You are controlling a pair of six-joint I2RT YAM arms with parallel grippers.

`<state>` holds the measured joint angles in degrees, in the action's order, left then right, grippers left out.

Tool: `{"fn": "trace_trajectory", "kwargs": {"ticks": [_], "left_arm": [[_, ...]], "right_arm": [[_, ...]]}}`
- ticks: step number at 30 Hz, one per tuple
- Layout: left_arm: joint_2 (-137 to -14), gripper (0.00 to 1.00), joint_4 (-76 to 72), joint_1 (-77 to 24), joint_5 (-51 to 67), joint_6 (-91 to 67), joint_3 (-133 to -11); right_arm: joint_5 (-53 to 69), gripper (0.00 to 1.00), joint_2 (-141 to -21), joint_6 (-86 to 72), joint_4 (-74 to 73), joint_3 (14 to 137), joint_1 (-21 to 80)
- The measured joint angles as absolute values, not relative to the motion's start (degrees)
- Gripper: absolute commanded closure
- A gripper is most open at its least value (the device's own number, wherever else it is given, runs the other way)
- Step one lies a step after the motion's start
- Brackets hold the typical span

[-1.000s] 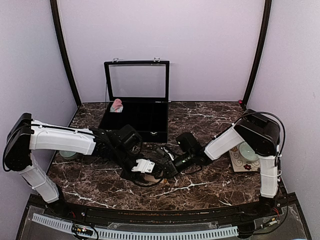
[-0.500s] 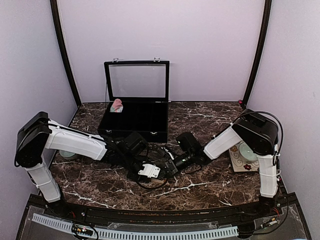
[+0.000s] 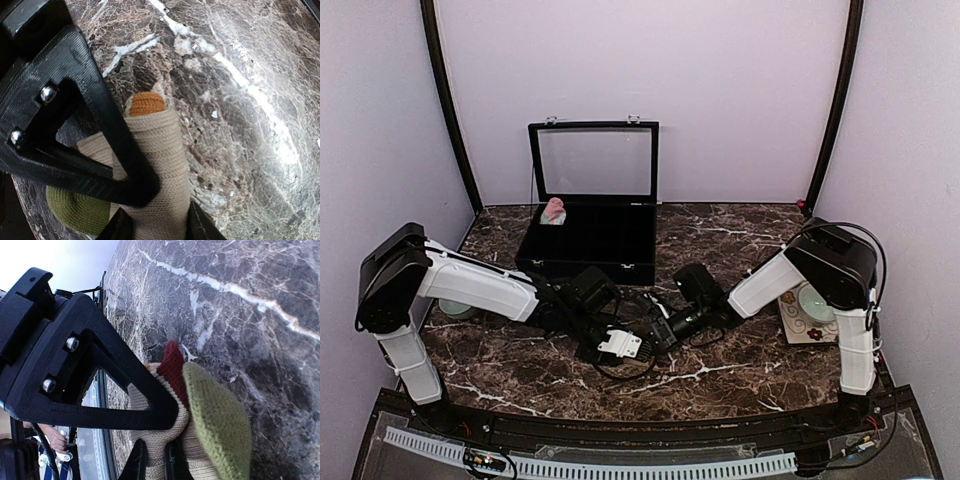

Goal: Roll the socks
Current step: Roll the sock at the center of the board.

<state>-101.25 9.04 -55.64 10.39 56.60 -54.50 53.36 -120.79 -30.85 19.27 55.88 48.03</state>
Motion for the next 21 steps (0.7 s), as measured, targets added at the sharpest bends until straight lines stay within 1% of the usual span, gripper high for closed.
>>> {"fn": "trace_trajectory", "kwargs": {"ticks": [3, 4, 5, 6, 8, 11, 12, 14, 16, 21], "left_arm": [[-101.8, 0.61, 8.7, -55.6, 10.7, 56.6, -54.9], [-102.1, 0.62, 8.5, -55.6, 10.7, 56.6, -55.1], [-102.3, 0.66, 8.4, -55.6, 10.8, 56.6, -55.3], [-102.5, 0.72, 8.3, -55.6, 10.9, 56.6, -55.4], [-103.3, 0.88, 7.9, -55.6, 11.0, 56.5, -56.0], [-104.9, 0.95, 9.2, -55.3, 12.1, 55.8, -58.4], [-105.8, 0.96, 10.2, -54.9, 13.3, 55.6, -59.8], [-107.1, 0.97, 12.4, -54.0, 15.6, 54.8, -61.9], [-109.0, 0.98, 15.2, -52.8, 18.8, 54.4, -64.7], [-114.0, 0.97, 24.5, -50.2, 26.5, 53.6, -72.5]], "right_arm": [[53.5, 0.98, -120.6, -31.0, 19.0, 55.6, 47.8], [53.6, 0.95, -120.4, -31.1, 19.0, 55.4, 47.7], [53.6, 0.85, -120.3, -31.2, 19.0, 55.1, 47.5], [53.7, 0.78, -120.1, -31.3, 19.0, 54.9, 47.4], [53.7, 0.69, -119.6, -31.6, 19.0, 54.2, 47.2], [52.9, 0.57, -118.2, -31.0, 18.3, 53.2, 46.8], [52.5, 0.55, -117.3, -30.4, 18.3, 52.7, 46.8], [51.1, 0.46, -115.5, -30.5, 18.6, 51.2, 46.8], [48.7, 0.45, -112.7, -30.3, 20.2, 48.3, 46.9], [41.3, 0.46, -105.6, -29.6, 23.9, 40.1, 47.2]]}}
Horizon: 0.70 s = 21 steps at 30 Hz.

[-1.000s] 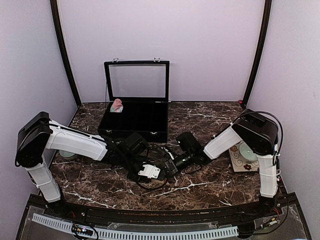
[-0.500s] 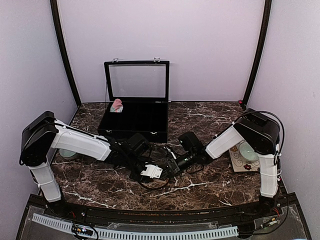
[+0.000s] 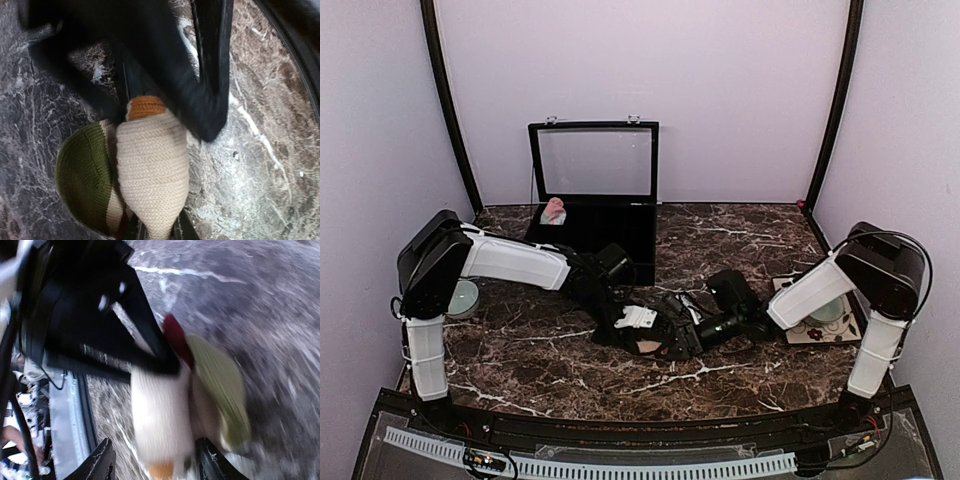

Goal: Roll the socks
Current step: Roll the sock at the center of the board.

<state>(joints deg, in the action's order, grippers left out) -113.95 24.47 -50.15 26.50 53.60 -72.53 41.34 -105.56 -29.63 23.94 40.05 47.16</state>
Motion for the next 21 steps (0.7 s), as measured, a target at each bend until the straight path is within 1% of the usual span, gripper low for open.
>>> {"fn": "trace_trajectory", "kwargs": {"ticks": [4, 8, 11, 13, 17, 21], "left_arm": [[-118.2, 0.95, 32.2, -48.4, 32.2, 53.3, -78.7], [-122.3, 0.94, 39.5, -47.5, 35.0, 52.9, -84.6], [-125.3, 0.94, 44.7, -47.1, 37.2, 52.0, -88.8], [-127.9, 0.94, 48.7, -46.7, 39.3, 51.1, -92.2], [-133.3, 0.94, 57.4, -45.6, 45.7, 50.1, -98.3], [-137.9, 0.93, 66.3, -44.6, 52.9, 49.9, -101.1]], "right_arm": [[34.0, 0.48, -98.0, -27.3, 24.8, 32.4, 48.3], [20.8, 0.52, -87.7, -22.3, 20.9, 26.1, 52.4], [11.0, 0.57, -80.0, -17.3, 17.3, 24.4, 57.1], [5.1, 0.57, -76.3, -13.8, 15.8, 24.4, 60.1], [-1.8, 0.57, -74.3, -7.9, 13.4, 25.5, 65.1], [-4.8, 0.56, -78.8, -2.5, 9.8, 29.9, 69.1]]}}
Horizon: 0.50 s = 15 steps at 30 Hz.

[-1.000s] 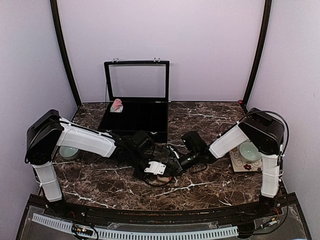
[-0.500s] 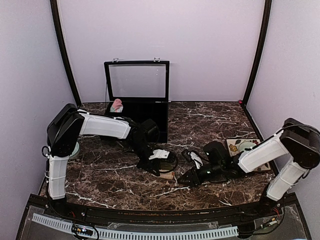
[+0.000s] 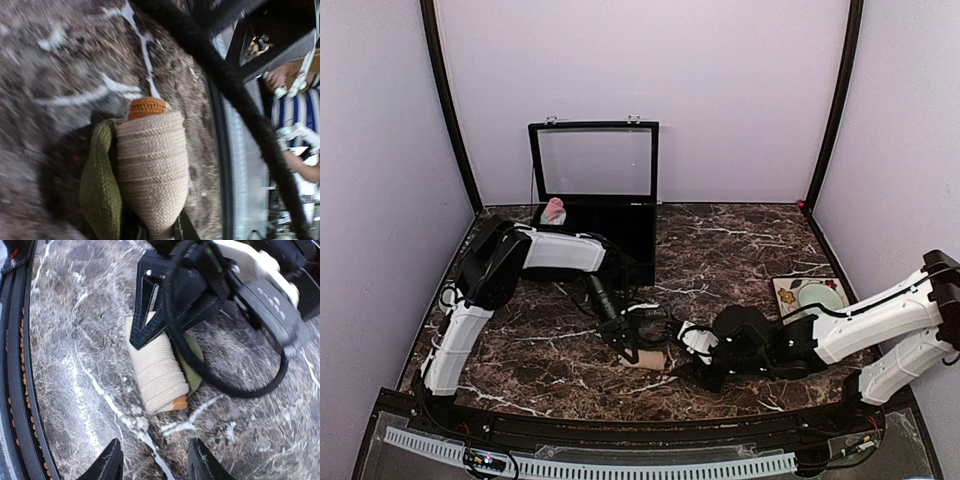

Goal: Roll the socks
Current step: Roll the sock at the center of the board.

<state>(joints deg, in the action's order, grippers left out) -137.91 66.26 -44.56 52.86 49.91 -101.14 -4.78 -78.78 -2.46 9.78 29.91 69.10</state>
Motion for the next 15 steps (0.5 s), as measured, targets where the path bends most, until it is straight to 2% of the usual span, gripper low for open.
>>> {"fn": "trace_trajectory", "kwargs": {"ticks": [8, 15], "left_arm": [[-141.9, 0.92, 79.0, -44.7, 56.4, 49.3, -100.4], [-142.4, 0.91, 81.1, -44.9, 55.6, 46.1, -100.5]], "right_arm": [[-4.3, 0.56, -89.9, 7.3, 7.0, 42.2, 71.8], [-2.5, 0.58, -96.3, 11.5, 6.5, 46.7, 73.1]]}}
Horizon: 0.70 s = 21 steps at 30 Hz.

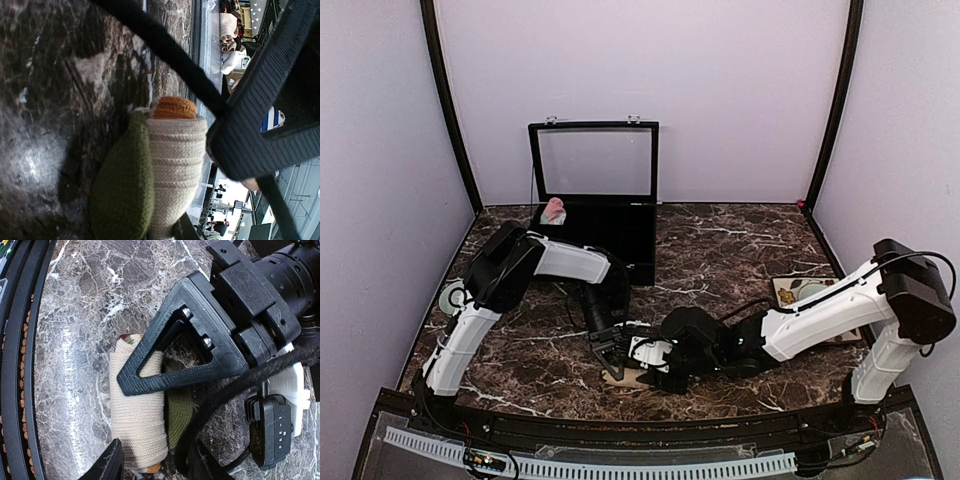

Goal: Roll the socks
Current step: Roll the sock at the center of the board.

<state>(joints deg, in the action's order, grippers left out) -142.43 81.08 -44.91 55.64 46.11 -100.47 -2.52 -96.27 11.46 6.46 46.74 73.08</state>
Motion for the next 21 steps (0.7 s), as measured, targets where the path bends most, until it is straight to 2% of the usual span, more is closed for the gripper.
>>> {"fn": "trace_trajectory", "kwargs": {"ticks": [3, 12, 21], "left_arm": [[-142.4, 0.91, 81.1, -44.9, 55.2, 44.7, -100.5], [-142.3, 0.90, 80.7, -44.9, 54.8, 41.5, -100.5], [-142.1, 0.90, 80.2, -44.9, 54.9, 40.9, -100.1]], "right_arm": [[-3.7, 0.59, -95.4, 10.9, 6.3, 46.0, 73.7], [-9.5, 0.58, -82.5, 6.9, 5.1, 42.4, 78.0], [-9.3, 0.57, -92.2, 7.3, 3.9, 46.5, 82.2]]}}
